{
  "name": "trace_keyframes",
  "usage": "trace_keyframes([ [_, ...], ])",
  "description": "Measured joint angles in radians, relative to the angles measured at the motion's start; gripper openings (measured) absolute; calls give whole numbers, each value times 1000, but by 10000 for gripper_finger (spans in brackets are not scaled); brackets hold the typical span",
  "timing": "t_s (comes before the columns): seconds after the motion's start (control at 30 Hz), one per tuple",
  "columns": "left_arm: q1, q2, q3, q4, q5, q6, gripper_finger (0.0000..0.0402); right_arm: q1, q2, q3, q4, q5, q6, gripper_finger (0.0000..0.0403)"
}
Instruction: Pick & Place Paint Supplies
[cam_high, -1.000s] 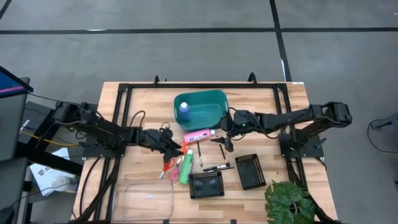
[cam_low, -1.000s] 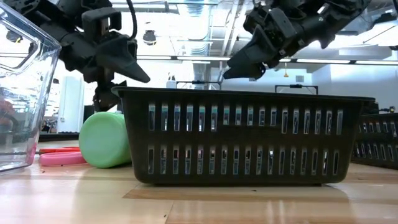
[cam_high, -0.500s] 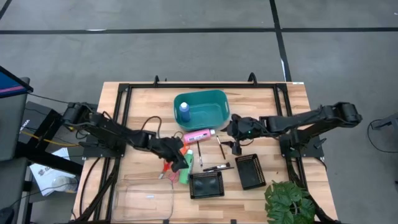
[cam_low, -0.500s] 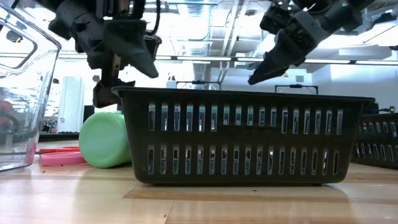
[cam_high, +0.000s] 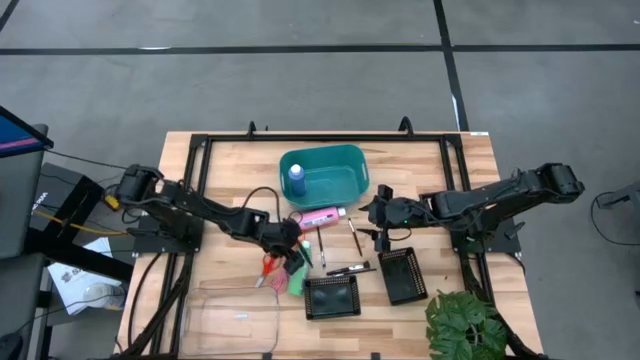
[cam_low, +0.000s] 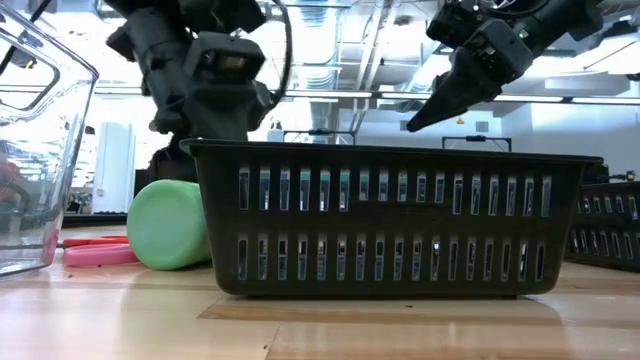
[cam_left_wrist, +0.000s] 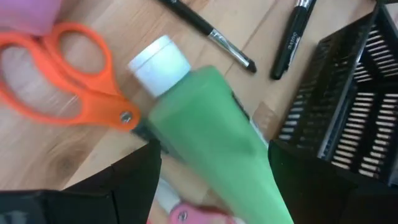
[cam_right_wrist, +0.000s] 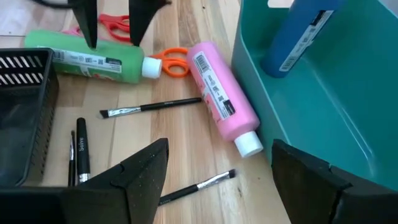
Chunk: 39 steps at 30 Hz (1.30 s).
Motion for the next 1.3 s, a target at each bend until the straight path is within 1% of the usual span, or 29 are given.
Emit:
trace_keyframes([
  [0.2, 22, 67, 46, -6, 22, 49, 285, 0, 0, 0, 3, 2, -7, 264],
  [0.4, 26, 119, 47, -9, 52, 121, 285, 0, 0, 0, 5, 26, -10, 264],
  [0.53, 25, 124, 45, -53, 41, 162, 281, 0, 0, 0, 5, 49, -16, 264],
  [0.63, 28, 123, 44, -64, 37, 182, 258, 0, 0, 0, 7, 49, -18, 264],
  [0.8, 28, 107, 40, -56, 27, 207, 193, 0, 1, 0, 15, 49, -18, 264],
  [0.9, 23, 93, 38, -51, 2, 254, 164, 0, 1, 0, 21, 50, -15, 264],
  [1.03, 6, 58, 37, -42, -53, 310, 164, 0, 1, 0, 24, 49, -15, 264],
  [1.17, -24, -6, 35, -22, -139, 390, 164, 9, 1, 0, 74, 48, -34, 264],
  [1.3, -53, -107, -17, 122, -243, 476, 163, 32, 4, 0, 196, 31, -98, 264],
])
